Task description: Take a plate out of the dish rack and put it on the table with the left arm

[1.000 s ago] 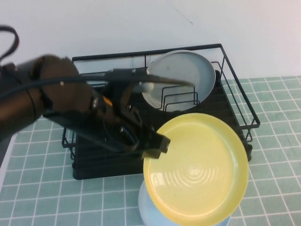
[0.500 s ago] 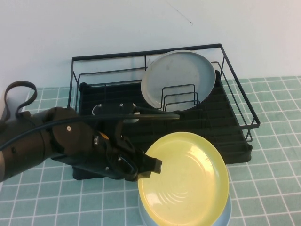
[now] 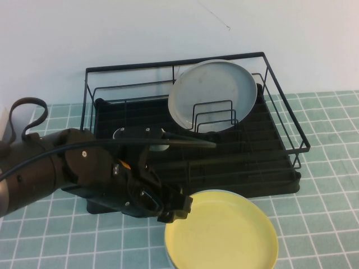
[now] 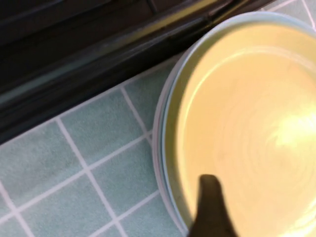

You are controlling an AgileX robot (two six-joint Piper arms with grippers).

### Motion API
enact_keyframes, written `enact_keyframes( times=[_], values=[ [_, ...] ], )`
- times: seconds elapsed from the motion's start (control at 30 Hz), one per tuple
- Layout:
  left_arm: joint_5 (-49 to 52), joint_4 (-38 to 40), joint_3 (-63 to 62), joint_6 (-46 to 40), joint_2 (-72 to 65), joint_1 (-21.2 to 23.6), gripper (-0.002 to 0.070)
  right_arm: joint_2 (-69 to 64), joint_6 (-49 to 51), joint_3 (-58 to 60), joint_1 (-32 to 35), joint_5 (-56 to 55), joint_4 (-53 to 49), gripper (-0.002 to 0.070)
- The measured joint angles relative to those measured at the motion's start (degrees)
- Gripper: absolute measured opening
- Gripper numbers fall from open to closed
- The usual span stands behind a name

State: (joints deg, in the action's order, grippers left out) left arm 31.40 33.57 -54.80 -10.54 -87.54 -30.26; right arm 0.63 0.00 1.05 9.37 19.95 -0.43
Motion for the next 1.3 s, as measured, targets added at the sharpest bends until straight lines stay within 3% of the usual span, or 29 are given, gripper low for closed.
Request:
enact_keyframes(
  times=[0.13, 0.33, 0.43, 0.57, 0.67, 0.83, 1.3],
  values=[
    [0.0, -2.6, 0.0, 0.0, 0.9, 0.0, 0.0464, 0.0, 0.0, 0.0, 0.0, 0.0, 0.0, -0.0002],
    [-1.6, -7.8, 0.0, 0.0, 7.7, 0.0, 0.0469, 0.0, 0.0, 0.0, 0.0, 0.0, 0.0, -0.0002],
    [-2.1, -10.4, 0.0, -0.3, 13.3, 0.0, 0.0400, 0.0, 0.0, 0.0, 0.0, 0.0, 0.0, -0.0002],
    [-2.0, -14.9, 0.0, -1.0, 21.0, 0.0, 0.0161, 0.0, 0.0, 0.0, 0.0, 0.0, 0.0, -0.0002],
    [-1.4, -17.6, 0.0, -2.1, 27.0, 0.0, 0.0048, 0.0, 0.0, 0.0, 0.0, 0.0, 0.0, -0.0002],
    [0.4, -20.2, 0.0, -2.6, 36.7, 0.0, 0.0006, 0.0, 0.0, 0.0, 0.0, 0.0, 0.0, -0.0002],
    [12.8, -23.4, 0.0, -3.0, 51.0, 0.0, -0.0001, 0.0, 0.0, 0.0, 0.1, 0.0, 0.0, -0.0002]
  ],
)
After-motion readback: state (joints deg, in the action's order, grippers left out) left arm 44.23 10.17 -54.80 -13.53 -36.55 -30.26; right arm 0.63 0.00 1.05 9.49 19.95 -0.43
